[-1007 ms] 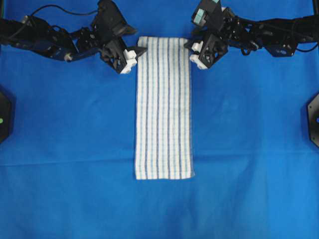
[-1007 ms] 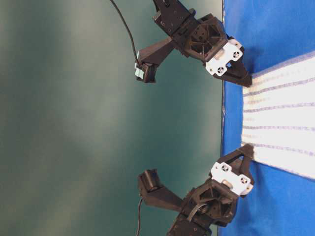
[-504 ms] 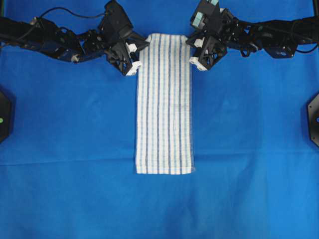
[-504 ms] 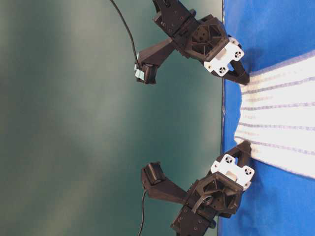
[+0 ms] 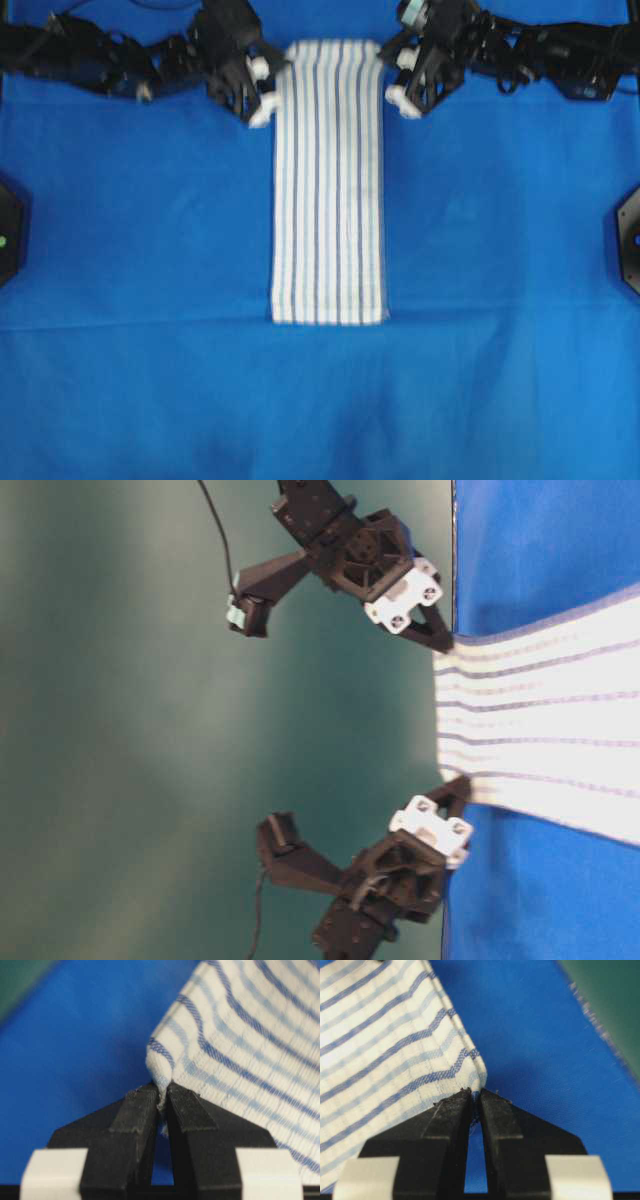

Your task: Fold a vertical towel.

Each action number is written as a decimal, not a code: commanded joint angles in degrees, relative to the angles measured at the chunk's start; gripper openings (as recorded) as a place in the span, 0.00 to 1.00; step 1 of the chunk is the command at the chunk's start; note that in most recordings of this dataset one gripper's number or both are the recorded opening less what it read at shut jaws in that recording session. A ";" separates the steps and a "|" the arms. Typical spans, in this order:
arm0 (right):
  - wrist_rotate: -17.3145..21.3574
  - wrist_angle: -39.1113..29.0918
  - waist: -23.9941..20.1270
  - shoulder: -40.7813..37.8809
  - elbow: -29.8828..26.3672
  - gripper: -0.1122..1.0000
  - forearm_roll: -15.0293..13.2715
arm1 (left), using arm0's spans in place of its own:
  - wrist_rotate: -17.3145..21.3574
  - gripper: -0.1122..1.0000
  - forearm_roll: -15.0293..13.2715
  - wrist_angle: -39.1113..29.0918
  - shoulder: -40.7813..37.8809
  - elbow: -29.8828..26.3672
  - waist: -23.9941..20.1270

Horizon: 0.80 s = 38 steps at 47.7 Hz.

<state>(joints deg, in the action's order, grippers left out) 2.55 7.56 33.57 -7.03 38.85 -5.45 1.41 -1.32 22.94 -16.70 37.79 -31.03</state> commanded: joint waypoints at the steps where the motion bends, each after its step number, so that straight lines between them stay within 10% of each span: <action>1: -0.09 0.35 0.88 2.29 -1.05 0.18 -0.53 | 0.70 0.13 0.00 0.09 3.25 -1.23 -1.32; 38: -0.09 -2.29 -3.78 17.31 3.96 0.18 -1.93 | 1.76 0.13 0.00 -2.55 17.93 5.54 6.42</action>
<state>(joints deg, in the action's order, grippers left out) 2.55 4.92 30.59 7.82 42.36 -7.21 3.08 -1.23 20.92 -1.85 42.71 -26.02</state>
